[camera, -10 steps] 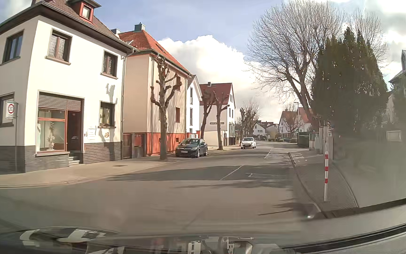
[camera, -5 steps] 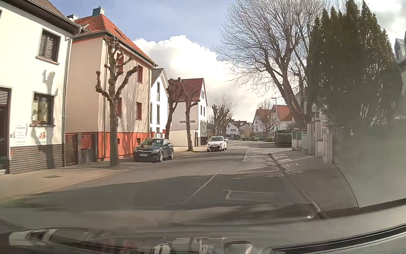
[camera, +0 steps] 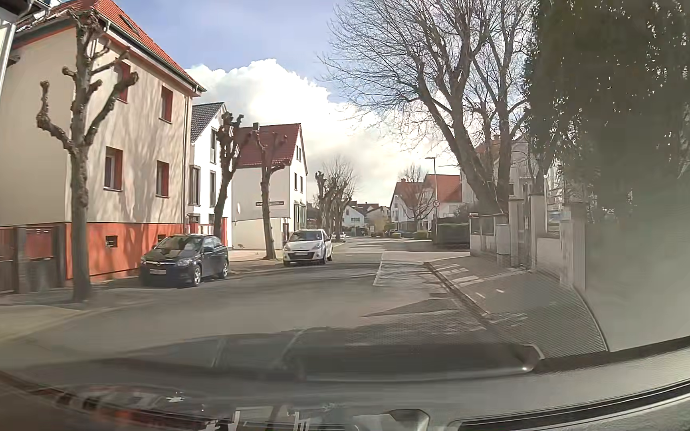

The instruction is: Follow the waypoints while adhering to traffic rules and regulations

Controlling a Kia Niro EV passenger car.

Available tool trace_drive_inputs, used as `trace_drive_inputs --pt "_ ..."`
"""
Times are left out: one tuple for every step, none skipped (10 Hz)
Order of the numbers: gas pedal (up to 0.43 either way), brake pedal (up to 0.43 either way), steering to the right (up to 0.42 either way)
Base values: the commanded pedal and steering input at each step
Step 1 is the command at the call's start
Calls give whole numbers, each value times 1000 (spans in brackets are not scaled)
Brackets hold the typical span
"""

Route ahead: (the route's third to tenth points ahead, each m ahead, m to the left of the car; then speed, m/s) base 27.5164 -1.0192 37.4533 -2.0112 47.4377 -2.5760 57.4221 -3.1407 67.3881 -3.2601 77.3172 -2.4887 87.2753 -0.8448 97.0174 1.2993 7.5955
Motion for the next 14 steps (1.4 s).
trace_drive_inputs --pt "0 0 67" --pt "0 0 51" --pt "0 0 41" --pt "0 0 35" --pt "0 0 26" --pt "0 0 19" --pt "0 0 12" --pt "0 0 5" --pt "0 0 -2" --pt "0 0 -5" --pt "0 0 -5" --pt "0 0 -4" --pt "0 0 -5" --pt "0 0 -6"
